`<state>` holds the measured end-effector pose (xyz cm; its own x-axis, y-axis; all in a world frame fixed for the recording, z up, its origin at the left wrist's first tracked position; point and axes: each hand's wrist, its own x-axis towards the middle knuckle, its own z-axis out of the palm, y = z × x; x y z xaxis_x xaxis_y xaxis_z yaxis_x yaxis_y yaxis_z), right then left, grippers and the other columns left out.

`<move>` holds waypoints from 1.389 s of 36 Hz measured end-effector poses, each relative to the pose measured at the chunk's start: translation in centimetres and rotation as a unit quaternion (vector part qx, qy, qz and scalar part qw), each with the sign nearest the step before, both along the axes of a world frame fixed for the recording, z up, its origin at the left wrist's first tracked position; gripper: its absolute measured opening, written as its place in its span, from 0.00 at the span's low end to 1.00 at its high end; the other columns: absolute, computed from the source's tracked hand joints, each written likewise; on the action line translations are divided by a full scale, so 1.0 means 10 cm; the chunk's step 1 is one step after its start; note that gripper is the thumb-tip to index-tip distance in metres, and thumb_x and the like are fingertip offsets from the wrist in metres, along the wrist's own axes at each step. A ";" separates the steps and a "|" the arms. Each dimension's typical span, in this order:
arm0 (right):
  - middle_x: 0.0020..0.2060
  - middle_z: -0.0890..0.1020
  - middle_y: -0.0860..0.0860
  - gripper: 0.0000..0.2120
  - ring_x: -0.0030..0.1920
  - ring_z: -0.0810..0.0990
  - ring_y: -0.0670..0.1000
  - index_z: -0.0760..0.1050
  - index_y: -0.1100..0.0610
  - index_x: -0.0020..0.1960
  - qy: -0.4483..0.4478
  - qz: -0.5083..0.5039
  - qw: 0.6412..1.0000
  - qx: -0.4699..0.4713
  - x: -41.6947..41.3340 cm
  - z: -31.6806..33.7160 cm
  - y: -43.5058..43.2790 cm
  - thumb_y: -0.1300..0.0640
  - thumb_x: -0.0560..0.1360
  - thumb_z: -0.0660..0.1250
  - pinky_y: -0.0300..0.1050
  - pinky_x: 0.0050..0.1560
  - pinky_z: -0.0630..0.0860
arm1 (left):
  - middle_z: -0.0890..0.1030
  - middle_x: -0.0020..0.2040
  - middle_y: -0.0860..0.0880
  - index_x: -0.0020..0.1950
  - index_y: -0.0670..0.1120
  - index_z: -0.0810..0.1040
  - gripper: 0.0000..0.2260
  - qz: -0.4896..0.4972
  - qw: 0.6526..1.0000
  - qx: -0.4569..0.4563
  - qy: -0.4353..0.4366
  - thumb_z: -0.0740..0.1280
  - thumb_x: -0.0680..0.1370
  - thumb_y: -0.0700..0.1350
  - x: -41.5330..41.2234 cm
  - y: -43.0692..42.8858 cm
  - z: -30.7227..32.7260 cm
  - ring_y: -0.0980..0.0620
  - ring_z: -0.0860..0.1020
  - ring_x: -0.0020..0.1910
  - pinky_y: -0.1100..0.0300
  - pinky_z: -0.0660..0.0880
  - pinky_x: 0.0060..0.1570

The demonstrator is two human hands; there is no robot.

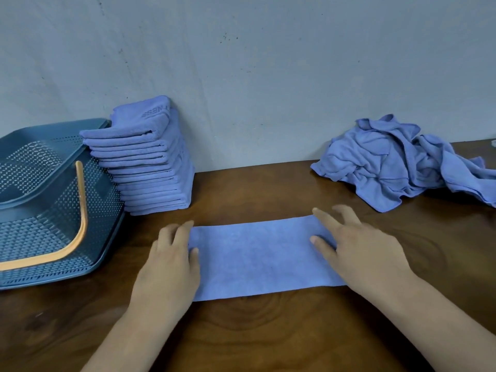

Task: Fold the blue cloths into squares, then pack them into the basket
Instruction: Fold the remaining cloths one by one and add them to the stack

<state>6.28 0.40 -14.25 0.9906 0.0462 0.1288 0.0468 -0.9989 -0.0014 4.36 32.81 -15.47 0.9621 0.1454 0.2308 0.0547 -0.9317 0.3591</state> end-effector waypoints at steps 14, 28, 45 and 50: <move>0.84 0.37 0.40 0.35 0.83 0.33 0.44 0.40 0.32 0.83 0.117 0.198 0.969 0.093 0.10 -0.17 0.24 0.24 0.80 0.44 0.52 0.84 0.40 | 0.34 0.83 0.65 0.82 0.71 0.39 0.31 -0.255 0.947 0.129 0.146 0.45 0.81 0.74 0.12 -0.47 -0.01 0.61 0.30 0.81 0.50 0.37 0.83; 0.78 0.33 0.26 0.51 0.78 0.28 0.34 0.38 0.25 0.80 0.248 0.168 0.947 0.113 0.29 0.02 -0.34 0.17 0.67 0.62 0.50 0.82 0.35 | 0.34 0.82 0.69 0.80 0.74 0.38 0.46 -0.228 0.946 0.102 0.207 0.51 0.68 0.86 0.24 -0.06 0.07 0.66 0.30 0.79 0.48 0.37 0.83; 0.49 0.73 0.39 0.17 0.53 0.68 0.45 0.74 0.41 0.59 0.043 0.109 0.987 0.114 0.34 -0.10 -0.11 0.37 0.75 0.59 0.47 0.55 0.72 | 0.53 0.85 0.62 0.84 0.63 0.59 0.35 -0.247 0.956 0.154 0.032 0.46 0.80 0.77 0.02 -0.38 0.09 0.60 0.41 0.84 0.40 0.42 0.83; 0.43 0.73 0.41 0.08 0.50 0.68 0.46 0.71 0.43 0.46 0.031 0.079 0.989 0.120 0.33 -0.12 -0.06 0.39 0.73 0.61 0.46 0.52 0.69 | 0.41 0.84 0.68 0.84 0.68 0.46 0.32 -0.299 0.942 0.112 0.108 0.47 0.82 0.74 0.00 -0.46 -0.01 0.65 0.33 0.81 0.49 0.41 0.84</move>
